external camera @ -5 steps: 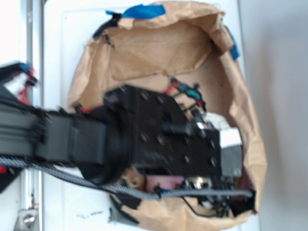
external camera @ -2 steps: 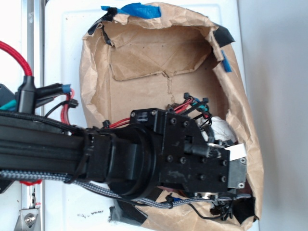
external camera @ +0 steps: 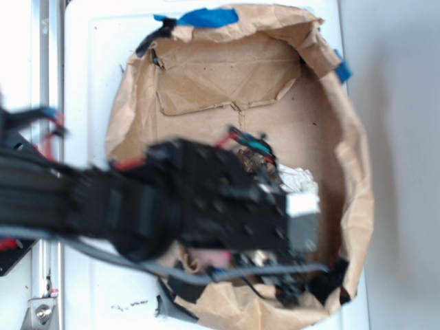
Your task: Grab the green sponge.
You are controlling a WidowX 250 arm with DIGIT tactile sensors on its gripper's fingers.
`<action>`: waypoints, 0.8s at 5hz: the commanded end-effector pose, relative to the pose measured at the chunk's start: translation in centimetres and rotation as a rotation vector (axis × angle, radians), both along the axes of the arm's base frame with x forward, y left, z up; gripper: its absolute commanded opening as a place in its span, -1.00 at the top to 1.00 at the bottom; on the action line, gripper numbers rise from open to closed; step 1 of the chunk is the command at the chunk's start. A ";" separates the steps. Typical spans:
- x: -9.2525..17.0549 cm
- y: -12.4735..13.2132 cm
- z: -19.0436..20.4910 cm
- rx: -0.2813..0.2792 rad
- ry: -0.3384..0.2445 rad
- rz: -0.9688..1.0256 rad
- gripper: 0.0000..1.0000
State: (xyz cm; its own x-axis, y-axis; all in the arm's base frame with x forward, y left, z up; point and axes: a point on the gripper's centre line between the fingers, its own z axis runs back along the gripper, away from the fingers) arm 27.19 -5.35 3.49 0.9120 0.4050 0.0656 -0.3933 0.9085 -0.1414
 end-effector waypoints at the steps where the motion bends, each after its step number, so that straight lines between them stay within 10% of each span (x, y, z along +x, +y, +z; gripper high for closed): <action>1: -2.4 6.1 8.4 0.050 -0.079 0.033 1.00; 3: -1.7 6.6 13.1 0.291 -0.120 -0.057 1.00; 4: -1.0 6.3 14.0 0.308 -0.061 -0.090 1.00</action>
